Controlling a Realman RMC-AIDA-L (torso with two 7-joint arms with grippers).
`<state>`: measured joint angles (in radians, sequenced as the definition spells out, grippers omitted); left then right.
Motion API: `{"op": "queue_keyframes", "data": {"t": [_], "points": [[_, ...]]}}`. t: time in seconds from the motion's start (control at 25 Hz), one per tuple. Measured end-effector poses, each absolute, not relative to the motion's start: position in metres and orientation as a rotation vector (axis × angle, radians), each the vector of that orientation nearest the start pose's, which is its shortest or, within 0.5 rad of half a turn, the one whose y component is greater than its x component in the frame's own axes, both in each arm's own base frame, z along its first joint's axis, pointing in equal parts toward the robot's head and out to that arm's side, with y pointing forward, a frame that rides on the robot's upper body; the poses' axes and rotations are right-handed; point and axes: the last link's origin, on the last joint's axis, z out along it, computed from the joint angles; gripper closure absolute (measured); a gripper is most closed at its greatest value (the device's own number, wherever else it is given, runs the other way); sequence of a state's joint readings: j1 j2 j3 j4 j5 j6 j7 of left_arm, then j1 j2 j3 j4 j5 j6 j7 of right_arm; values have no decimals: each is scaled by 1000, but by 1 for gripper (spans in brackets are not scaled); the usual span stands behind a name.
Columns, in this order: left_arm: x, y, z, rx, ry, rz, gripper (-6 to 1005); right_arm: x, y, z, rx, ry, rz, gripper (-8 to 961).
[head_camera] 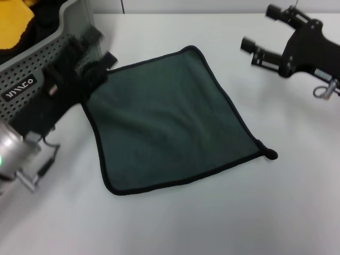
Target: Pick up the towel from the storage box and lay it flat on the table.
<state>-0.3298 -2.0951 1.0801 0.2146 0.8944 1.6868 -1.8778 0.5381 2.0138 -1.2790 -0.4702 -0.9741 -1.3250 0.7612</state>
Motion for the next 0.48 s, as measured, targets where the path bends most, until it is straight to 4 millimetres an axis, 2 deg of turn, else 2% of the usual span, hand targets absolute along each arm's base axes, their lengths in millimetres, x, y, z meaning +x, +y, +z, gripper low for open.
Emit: {"op": "queue_keyframes", "data": {"t": [0.12,0.24,0.36,0.48], "points": [[-276,255,-11,-1959,-1435,-1798,109,209,359,5,-2433,63,1038,115],[-276,247,-18,-2133,-1053,-1620,109,202,351,16,-2551,92,1102,115],[-267,248,-25,-2293,-714,-1478,109,192,338,27,-2723,52,1159,116],[-255,254,-27,-2431,-506,-1401,110,182,325,32,-2931,8,1171,120]]}}
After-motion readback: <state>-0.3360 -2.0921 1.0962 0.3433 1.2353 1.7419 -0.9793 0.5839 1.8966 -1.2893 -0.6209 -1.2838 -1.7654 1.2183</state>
